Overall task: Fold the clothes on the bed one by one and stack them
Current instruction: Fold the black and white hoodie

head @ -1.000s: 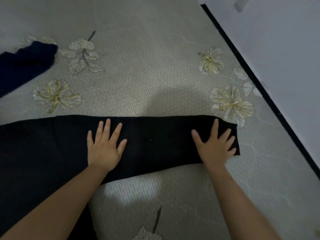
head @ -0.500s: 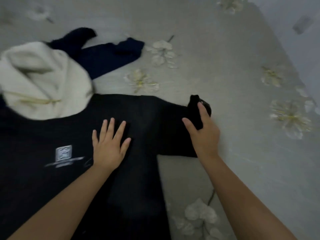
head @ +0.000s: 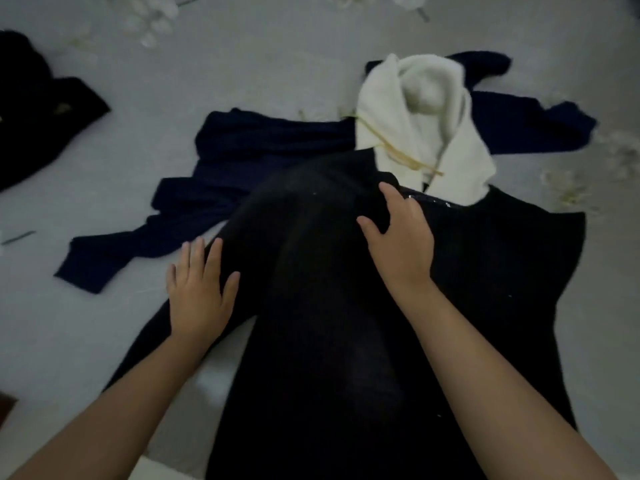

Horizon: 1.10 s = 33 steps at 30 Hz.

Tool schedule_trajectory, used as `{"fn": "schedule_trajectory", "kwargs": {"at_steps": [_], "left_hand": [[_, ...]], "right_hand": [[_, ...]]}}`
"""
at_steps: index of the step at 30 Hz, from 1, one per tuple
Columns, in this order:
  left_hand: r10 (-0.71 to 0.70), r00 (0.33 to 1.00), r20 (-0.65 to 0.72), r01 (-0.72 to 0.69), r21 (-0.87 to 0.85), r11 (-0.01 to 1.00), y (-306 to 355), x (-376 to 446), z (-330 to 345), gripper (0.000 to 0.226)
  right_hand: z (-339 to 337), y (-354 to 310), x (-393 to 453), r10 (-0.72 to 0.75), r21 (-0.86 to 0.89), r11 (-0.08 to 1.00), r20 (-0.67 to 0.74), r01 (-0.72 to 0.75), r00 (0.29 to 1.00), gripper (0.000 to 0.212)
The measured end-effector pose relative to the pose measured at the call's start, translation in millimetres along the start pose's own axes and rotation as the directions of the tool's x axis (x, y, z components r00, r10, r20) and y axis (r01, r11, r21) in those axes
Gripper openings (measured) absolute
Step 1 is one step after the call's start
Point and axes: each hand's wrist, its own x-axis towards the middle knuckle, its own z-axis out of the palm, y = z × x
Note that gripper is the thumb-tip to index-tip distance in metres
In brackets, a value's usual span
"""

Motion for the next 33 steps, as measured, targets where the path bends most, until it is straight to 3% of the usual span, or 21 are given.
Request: {"fn": "schedule_trajectory", "kwargs": {"at_steps": [2, 4, 6, 8, 10, 12, 13, 14, 16, 18, 20, 22, 24, 27, 28, 29, 31, 33], "left_hand": [[-0.109, 0.993, -0.039, 0.105, -0.101, 0.989, -32, -6, 3, 0.063], [-0.253, 0.968, 0.006, 0.247, -0.23, 0.941, -47, -14, 11, 0.062], [-0.294, 0.954, 0.053, 0.295, -0.315, 0.902, -50, -22, 18, 0.068], [-0.302, 0.949, 0.089, 0.314, -0.329, 0.891, -49, -24, 21, 0.073], [-0.308, 0.947, 0.091, 0.321, -0.277, 0.906, -58, -16, 14, 0.075], [-0.21, 0.977, -0.04, 0.2, -0.176, 0.964, -78, 4, -3, 0.076], [-0.087, 0.985, -0.149, 0.073, -0.102, 0.992, -87, 18, -13, 0.075], [0.042, 0.966, -0.256, -0.045, -0.006, 0.999, -97, 32, -27, 0.073], [0.276, 0.85, -0.449, -0.202, 0.206, 0.957, -110, 61, -56, 0.066], [0.399, 0.756, -0.519, -0.255, 0.329, 0.91, -111, 85, -78, 0.062], [0.407, 0.761, -0.504, -0.254, 0.346, 0.903, -108, 97, -84, 0.06], [0.291, 0.876, -0.385, -0.205, 0.249, 0.947, -113, 96, -67, 0.061], [0.121, 0.968, -0.218, -0.099, 0.111, 0.989, -126, 91, -41, 0.064], [-0.024, 0.989, -0.143, 0.006, -0.13, 0.991, -135, 86, -23, 0.069], [-0.059, 0.99, -0.131, 0.022, -0.268, 0.963, -132, 87, -26, 0.066], [-0.082, 0.987, -0.135, 0.019, -0.418, 0.908, -128, 89, -31, 0.061], [-0.183, 0.969, -0.167, 0.037, -0.631, 0.775, -125, 98, -40, 0.057], [-0.353, 0.926, -0.131, 0.131, -0.768, 0.627, -127, 111, -51, 0.055]], "right_hand": [[31, -28, 0, -0.076, -0.121, 0.989, 0.044, 0.081, 0.996, 0.058], [67, -48, -6, -0.103, -0.31, 0.929, 0.305, 0.201, 0.947, 0.063], [96, -57, -19, -0.195, -0.291, 0.881, 0.494, 0.373, 0.847, 0.059], [107, -52, -30, -0.392, -0.181, 0.853, 0.396, 0.489, 0.83, 0.051], [108, -35, -41, -0.425, -0.168, 0.875, 0.183, 0.454, 0.886, 0.051], [103, -17, -45, -0.291, -0.201, 0.928, 0.139, 0.315, 0.946, 0.068], [101, -12, -46, -0.205, -0.186, 0.954, 0.164, 0.234, 0.965, 0.079], [101, -9, -46, -0.134, -0.161, 0.972, 0.209, 0.169, 0.969, 0.087], [104, -10, -44, -0.051, -0.047, 0.997, 0.299, 0.068, 0.953, 0.089], [105, -17, -40, -0.089, 0.062, 0.995, 0.258, 0.075, 0.962, 0.077], [109, -29, -38, -0.268, 0.101, 0.962, 0.151, 0.255, 0.952, 0.06], [119, -45, -40, -0.47, 0.096, 0.883, 0.147, 0.46, 0.87, 0.048], [133, -59, -45, -0.611, 0.028, 0.778, 0.265, 0.627, 0.746, 0.039], [150, -66, -50, -0.666, 0.155, 0.702, 0.489, 0.695, 0.563, 0.039], [152, -67, -52, -0.64, 0.23, 0.743, 0.52, 0.629, 0.566, 0.043], [152, -67, -51, -0.622, 0.281, 0.778, 0.471, 0.561, 0.626, 0.046], [147, -66, -46, -0.573, 0.3, 0.809, 0.209, 0.506, 0.792, 0.052], [141, -67, -35, -0.482, 0.221, 0.858, 0.038, 0.463, 0.875, 0.058]]}}
